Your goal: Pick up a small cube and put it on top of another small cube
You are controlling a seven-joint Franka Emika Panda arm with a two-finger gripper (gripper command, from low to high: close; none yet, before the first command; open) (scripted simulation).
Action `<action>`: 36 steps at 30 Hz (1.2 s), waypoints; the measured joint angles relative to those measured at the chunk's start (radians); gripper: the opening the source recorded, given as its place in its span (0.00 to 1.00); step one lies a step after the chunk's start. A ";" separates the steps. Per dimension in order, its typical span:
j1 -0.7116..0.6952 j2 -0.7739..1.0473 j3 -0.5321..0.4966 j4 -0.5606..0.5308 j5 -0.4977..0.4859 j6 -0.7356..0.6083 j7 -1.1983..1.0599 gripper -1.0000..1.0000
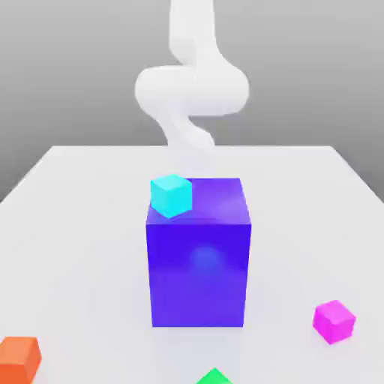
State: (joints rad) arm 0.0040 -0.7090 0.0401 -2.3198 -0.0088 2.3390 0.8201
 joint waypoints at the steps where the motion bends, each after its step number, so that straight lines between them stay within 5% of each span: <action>1: 0.002 0.039 0.017 -0.008 -0.004 0.017 0.009 0.50; 19: 0.111 0.695 0.263 -0.149 -0.153 0.294 0.218 0.50; 26: 0.197 0.948 0.285 -0.196 -0.205 0.409 0.292 0.50; 30: 0.276 1.093 0.195 -0.169 -0.295 0.514 0.363 0.50; 31: 0.296 1.123 0.172 -0.162 -0.314 0.537 0.378 0.00; 36: 0.295 1.124 0.172 -0.162 -0.315 0.538 0.379 0.00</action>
State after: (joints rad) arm 0.2994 0.4145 0.2121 -2.4817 -0.3241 2.8771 1.1993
